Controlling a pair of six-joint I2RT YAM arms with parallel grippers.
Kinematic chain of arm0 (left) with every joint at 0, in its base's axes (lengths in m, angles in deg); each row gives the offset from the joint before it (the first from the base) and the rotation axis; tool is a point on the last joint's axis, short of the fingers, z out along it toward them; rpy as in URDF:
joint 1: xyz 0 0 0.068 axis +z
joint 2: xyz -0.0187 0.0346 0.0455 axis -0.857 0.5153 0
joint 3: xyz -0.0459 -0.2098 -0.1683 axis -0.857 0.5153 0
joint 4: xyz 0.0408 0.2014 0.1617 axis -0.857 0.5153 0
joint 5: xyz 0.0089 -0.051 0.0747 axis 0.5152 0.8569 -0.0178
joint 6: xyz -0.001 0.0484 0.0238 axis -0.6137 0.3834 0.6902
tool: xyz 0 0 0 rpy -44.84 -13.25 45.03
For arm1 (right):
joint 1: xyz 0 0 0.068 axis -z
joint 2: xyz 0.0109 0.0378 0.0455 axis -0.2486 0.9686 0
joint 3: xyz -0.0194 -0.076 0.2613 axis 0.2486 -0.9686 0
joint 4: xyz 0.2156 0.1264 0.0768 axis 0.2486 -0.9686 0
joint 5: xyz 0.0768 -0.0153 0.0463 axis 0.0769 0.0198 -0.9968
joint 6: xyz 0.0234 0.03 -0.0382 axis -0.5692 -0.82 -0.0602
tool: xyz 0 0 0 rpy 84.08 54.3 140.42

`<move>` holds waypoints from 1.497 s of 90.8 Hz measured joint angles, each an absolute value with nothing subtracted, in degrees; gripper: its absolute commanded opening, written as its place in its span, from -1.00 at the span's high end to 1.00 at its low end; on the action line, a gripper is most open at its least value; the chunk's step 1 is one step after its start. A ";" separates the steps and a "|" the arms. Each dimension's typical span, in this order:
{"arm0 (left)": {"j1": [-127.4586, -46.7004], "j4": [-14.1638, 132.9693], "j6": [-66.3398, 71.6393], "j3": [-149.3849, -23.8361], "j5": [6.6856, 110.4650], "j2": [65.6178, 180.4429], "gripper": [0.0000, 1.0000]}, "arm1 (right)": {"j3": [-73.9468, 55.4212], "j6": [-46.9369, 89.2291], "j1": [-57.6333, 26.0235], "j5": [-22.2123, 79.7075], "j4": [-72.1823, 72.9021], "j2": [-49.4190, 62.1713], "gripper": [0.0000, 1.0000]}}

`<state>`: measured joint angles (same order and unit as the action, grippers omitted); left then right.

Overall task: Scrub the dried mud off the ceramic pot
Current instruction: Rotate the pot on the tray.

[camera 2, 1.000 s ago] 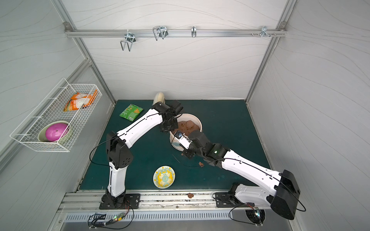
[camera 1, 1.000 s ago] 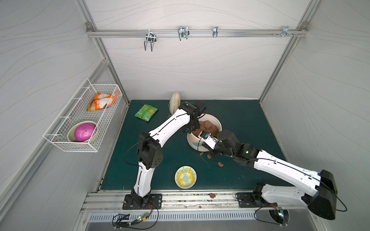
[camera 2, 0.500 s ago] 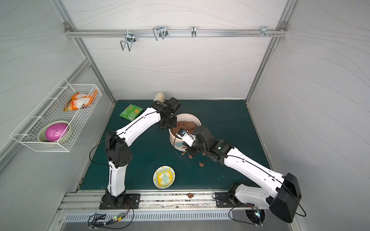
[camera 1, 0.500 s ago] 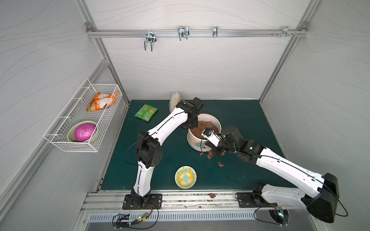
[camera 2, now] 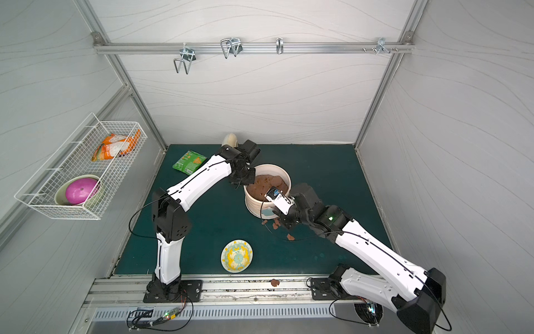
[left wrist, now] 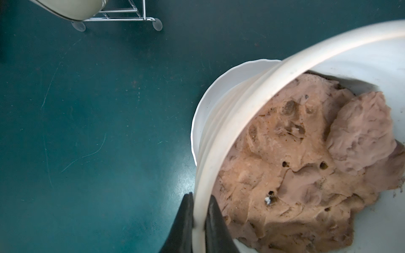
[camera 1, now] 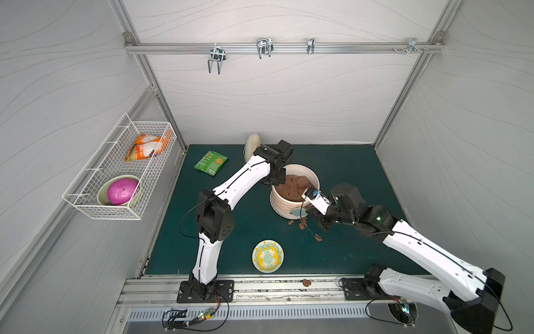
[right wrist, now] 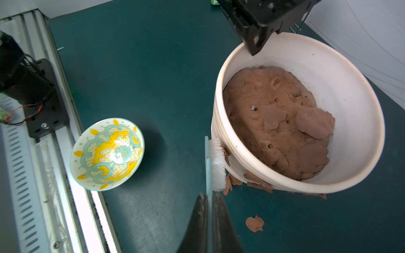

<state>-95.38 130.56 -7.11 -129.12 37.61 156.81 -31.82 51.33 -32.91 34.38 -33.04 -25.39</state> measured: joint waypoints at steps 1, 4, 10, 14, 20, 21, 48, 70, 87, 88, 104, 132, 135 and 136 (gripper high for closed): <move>-95.38 130.52 -7.03 -129.12 37.61 156.81 1.00 | -31.82 51.33 -32.91 34.03 -33.17 -25.56 1.00; -95.34 130.41 -6.74 -129.12 37.64 156.79 1.00 | -31.82 51.33 -33.13 32.71 -33.37 -26.06 1.00; -95.25 130.26 -6.26 -129.07 37.77 156.79 1.00 | -31.32 51.31 -34.07 30.20 -33.78 -26.39 1.00; -95.16 130.11 -5.89 -129.07 37.94 156.81 1.00 | -30.66 51.33 -34.97 29.15 -33.78 -26.09 1.00; -95.01 129.87 -5.30 -129.05 38.10 156.79 1.00 | -29.37 51.37 -36.06 28.76 -33.39 -25.01 1.00; -95.01 129.84 -5.19 -129.05 38.12 156.79 1.00 | -29.24 51.39 -36.17 28.78 -33.17 -24.82 1.00; -94.55 129.38 -3.20 -129.05 38.69 156.81 1.00 | -28.37 51.98 -35.43 36.06 -27.97 -17.41 1.00; -94.25 128.88 -1.71 -129.05 39.01 156.83 1.00 | -30.47 52.18 -34.05 38.66 -28.38 -18.79 1.00; -93.96 128.77 -0.80 -129.05 39.56 156.87 1.00 | -34.23 52.20 -34.00 40.78 -31.62 -22.52 1.00; -93.94 128.75 -0.73 -129.05 39.56 156.87 1.00 | -34.29 52.22 -34.00 40.87 -31.86 -22.76 1.00; -93.88 128.60 0.36 -129.29 39.56 157.09 1.00 | -34.42 52.18 -34.29 36.71 -33.56 -27.35 1.00; -93.53 128.60 3.23 -130.50 40.02 157.88 1.00 | -34.36 51.90 -38.57 32.95 -28.14 -22.00 1.00; -93.48 128.60 3.49 -130.67 40.13 157.99 1.00 | -34.36 51.90 -39.43 34.62 -26.46 -20.36 1.00; -93.48 128.64 3.55 -130.71 40.17 158.03 1.00 | -34.36 51.92 -39.69 35.12 -26.04 -19.88 1.00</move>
<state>-93.48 128.64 3.55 -130.71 40.17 158.03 -34.36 51.92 -39.69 35.12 -26.04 -19.88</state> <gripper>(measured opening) 0.139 0.085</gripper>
